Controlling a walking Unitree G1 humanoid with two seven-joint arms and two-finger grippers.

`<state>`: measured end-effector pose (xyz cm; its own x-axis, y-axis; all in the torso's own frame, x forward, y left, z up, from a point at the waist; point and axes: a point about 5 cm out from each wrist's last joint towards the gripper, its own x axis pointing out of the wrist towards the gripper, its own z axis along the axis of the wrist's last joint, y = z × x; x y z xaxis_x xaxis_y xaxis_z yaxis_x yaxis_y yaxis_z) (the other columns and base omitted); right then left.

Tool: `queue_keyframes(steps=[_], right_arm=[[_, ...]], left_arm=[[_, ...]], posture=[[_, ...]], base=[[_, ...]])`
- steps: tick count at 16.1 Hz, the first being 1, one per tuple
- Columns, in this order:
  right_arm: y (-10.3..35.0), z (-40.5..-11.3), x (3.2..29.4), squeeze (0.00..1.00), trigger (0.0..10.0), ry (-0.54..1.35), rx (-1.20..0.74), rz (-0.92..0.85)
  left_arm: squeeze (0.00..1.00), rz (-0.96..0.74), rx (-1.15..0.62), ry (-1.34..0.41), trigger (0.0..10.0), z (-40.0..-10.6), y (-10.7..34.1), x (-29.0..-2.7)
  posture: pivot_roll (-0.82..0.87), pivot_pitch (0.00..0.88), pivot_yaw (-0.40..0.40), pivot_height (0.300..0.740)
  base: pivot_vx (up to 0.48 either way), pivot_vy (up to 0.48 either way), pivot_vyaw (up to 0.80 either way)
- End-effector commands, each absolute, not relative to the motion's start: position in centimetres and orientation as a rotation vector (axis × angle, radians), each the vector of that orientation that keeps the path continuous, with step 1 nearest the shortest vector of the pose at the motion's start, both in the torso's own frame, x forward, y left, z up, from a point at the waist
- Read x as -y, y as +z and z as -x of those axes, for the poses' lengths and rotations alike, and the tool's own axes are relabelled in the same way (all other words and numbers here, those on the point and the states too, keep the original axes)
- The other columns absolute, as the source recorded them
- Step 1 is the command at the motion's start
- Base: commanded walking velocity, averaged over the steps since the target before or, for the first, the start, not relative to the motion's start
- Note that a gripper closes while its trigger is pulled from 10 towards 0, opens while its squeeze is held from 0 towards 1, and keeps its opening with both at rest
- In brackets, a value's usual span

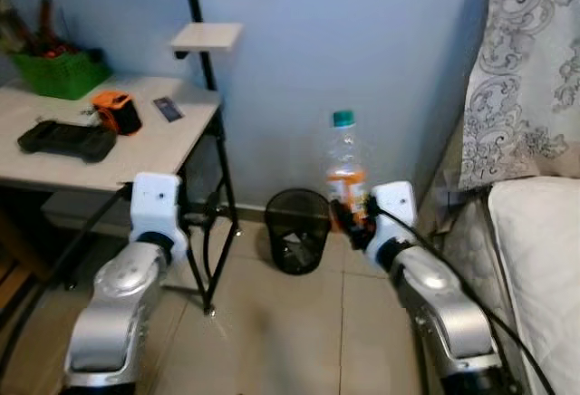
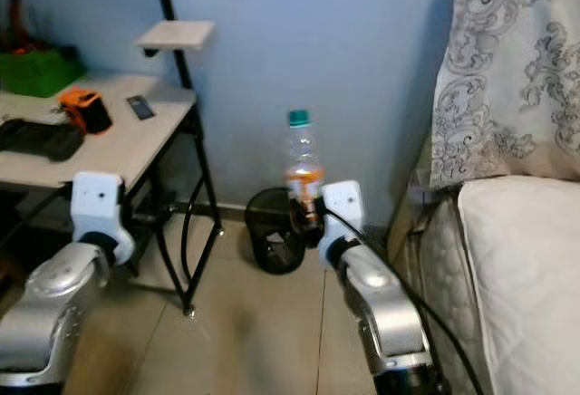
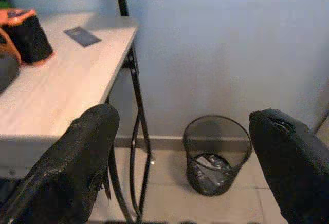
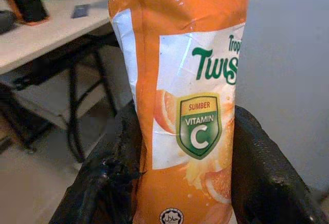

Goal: Clean up the room

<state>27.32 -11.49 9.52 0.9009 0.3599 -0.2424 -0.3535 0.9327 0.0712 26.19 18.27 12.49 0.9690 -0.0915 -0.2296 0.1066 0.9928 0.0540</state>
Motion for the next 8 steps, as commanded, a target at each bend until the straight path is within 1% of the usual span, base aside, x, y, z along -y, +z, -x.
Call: queue_keyframes(steps=[1,8], right_arm=[[9.85,-27.54,12.60,0.00,10.0,0.330,-0.241,-0.013],[9.75,-27.57,12.37,0.00,10.0,0.335,-0.241,-0.018]], left_arm=[[0.00,-0.068,-0.207,-0.136,10.0,-26.35,12.88,-17.31],[0.00,-0.079,-0.203,-0.144,10.0,-26.54,12.93,-17.27]], posture=[[0.01,0.000,0.045,0.740],[0.02,0.000,0.042,0.740]], base=[[0.356,0.000,0.00],[0.356,0.000,0.00]])
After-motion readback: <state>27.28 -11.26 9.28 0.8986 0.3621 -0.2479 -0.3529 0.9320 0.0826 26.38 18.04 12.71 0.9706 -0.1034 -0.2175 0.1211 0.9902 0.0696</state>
